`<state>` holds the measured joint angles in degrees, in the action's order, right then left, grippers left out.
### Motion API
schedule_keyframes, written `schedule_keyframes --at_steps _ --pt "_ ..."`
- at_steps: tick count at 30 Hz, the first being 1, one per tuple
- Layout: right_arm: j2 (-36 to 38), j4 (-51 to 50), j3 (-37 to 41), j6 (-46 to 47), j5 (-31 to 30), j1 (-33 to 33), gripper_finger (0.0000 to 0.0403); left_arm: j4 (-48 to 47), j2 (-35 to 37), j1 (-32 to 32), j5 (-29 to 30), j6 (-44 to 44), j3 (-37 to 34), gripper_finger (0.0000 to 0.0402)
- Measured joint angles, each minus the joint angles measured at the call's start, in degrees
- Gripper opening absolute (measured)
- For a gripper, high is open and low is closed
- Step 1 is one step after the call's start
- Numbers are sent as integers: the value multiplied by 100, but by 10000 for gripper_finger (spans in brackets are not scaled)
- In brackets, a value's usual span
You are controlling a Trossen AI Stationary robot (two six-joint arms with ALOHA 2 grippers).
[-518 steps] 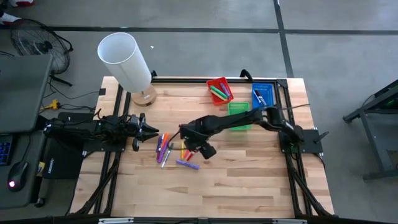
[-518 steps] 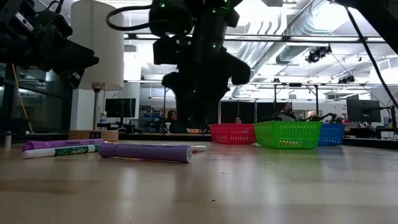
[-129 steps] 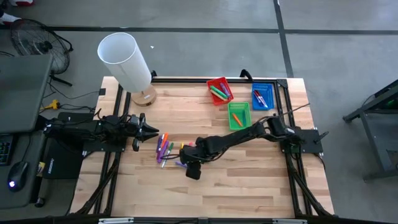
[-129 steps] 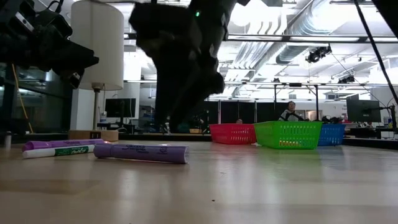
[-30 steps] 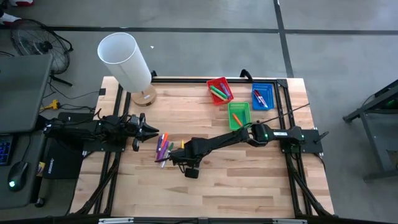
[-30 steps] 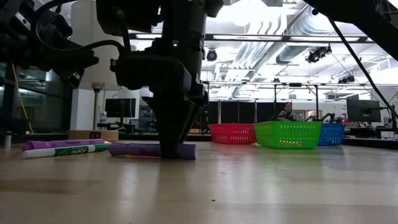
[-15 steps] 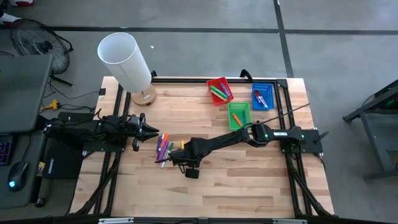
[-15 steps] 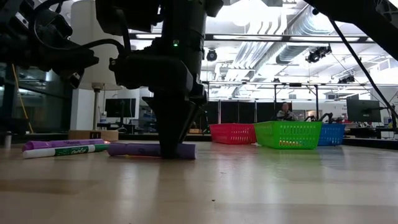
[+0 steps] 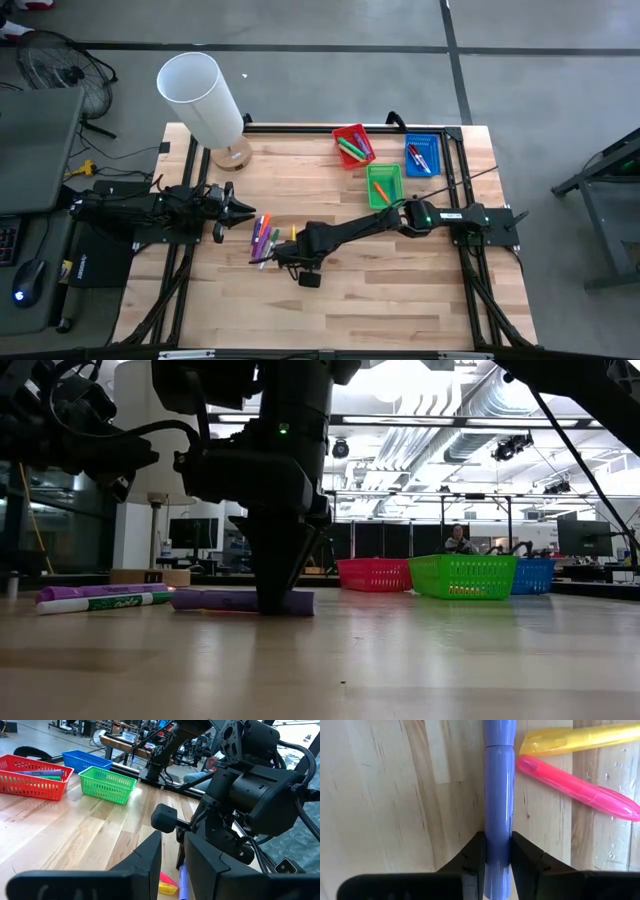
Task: Pick & Place Markers
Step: Put the right purple highlighter in the red bin
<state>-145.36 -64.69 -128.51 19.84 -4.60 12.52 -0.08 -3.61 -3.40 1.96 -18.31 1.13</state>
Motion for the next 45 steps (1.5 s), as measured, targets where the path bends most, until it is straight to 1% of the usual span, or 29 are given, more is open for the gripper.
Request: schedule_keyframes --at_steps 3,13,20,28,33,37,41,45 --pt "21 -2 7 0 -118 57 58 -1 2 0 1 1 0 83" --pt "215 2 9 -4 -219 227 58 -1 2 0 0 0 -1 83" --pt "242 -19 9 -83 -232 271 58 0 1 0 0 0 0 83" --pt "370 -195 9 -107 -417 288 58 0 0 0 0 -1 -2 83" --pt "697 -608 4 -88 -811 294 58 -1 1 0 0 -1 -2 83" --pt "984 -1214 0 60 -1263 162 58 0 2 0 0 -1 0 83" --pt "1273 -1787 0 172 -1752 -200 58 0 1 0 0 0 -1 83" --pt "1464 -2233 0 311 -1838 -688 57 0 2 0 0 1 -2 83"
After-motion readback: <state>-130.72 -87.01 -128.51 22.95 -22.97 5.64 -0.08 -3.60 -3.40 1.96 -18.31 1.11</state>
